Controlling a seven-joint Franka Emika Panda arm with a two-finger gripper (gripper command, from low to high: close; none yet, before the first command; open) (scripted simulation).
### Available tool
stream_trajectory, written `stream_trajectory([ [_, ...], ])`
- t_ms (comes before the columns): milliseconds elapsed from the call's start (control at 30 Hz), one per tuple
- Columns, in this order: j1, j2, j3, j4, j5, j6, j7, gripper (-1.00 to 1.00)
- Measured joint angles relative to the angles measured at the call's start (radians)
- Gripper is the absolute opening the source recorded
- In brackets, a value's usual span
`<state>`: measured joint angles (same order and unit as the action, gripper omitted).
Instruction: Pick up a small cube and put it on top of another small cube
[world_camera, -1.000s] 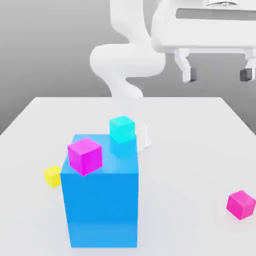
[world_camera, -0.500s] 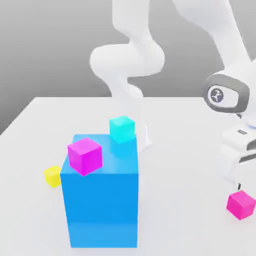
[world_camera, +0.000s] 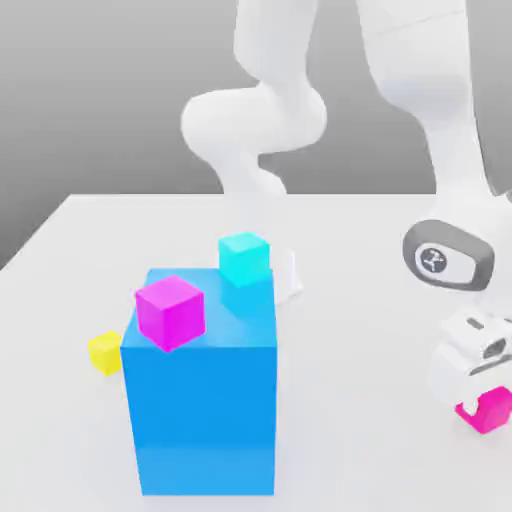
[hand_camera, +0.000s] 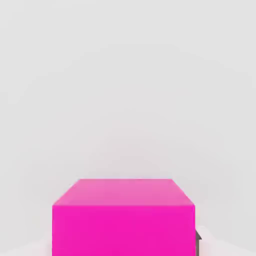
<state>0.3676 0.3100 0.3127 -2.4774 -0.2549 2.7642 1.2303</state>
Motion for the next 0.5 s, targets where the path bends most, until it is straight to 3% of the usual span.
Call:
stream_trajectory([
  [100,-0.044,-0.110,0.009,-0.021,0.067,-0.084,-0.042,-1.00],
  [500,-0.236,-0.547,-0.125,-0.090,0.199,-0.442,-0.082,-1.00],
])
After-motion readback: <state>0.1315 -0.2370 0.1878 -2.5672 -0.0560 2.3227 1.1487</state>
